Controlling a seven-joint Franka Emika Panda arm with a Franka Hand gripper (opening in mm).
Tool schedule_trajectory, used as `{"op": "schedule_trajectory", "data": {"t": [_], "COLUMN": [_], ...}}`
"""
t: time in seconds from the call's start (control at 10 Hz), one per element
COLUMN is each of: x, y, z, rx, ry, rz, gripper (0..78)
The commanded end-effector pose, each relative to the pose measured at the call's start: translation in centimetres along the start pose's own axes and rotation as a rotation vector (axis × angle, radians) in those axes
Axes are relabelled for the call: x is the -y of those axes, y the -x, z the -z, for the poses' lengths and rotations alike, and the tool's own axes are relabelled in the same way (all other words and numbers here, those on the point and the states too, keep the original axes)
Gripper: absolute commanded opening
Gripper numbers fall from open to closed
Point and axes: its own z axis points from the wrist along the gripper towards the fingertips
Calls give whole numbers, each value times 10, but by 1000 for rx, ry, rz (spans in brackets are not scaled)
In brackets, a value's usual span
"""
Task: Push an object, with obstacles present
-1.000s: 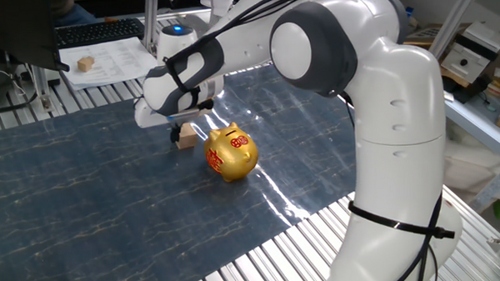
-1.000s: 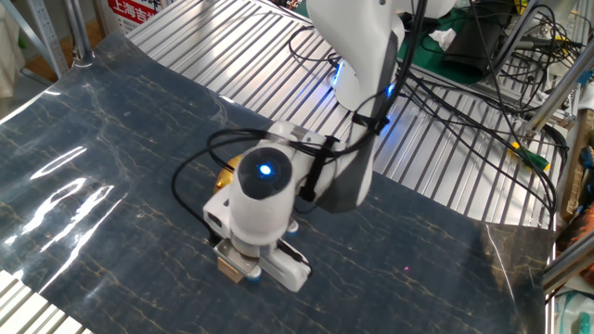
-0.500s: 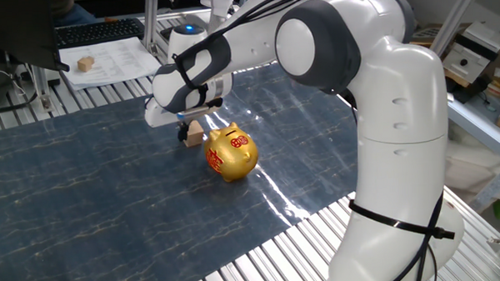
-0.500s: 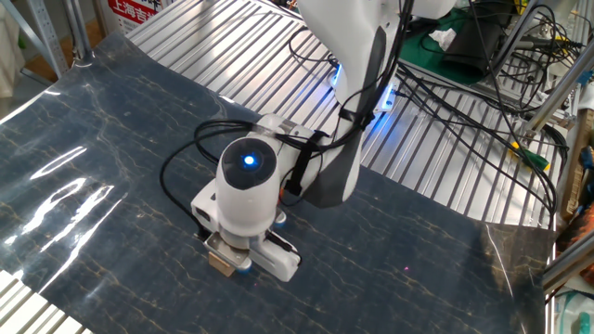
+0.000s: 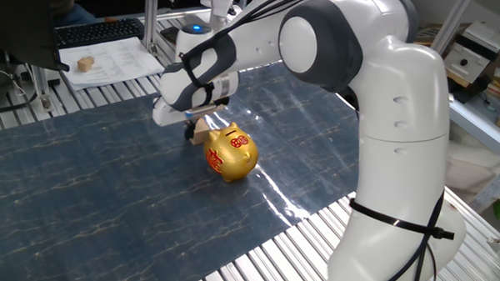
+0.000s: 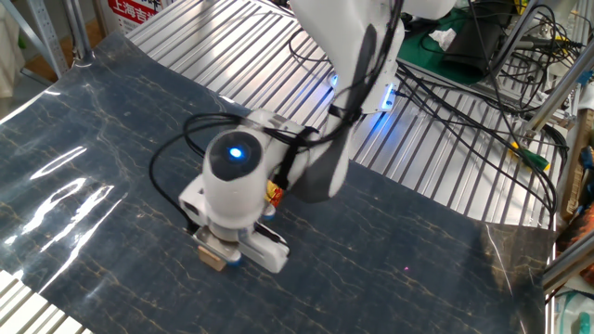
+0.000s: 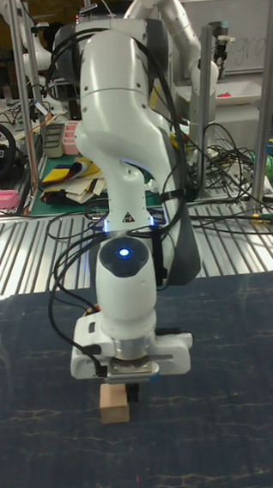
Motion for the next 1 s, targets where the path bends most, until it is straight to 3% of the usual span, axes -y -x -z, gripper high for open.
{"op": "schedule_trajectory", "data": {"t": [0.1,1.0], "x": [29,69], "y": [0,-7], "z": [1,6], "rx": [12,21], "ry": [-3,-1], "rz": [27,32], "gripper": [0,0]}}
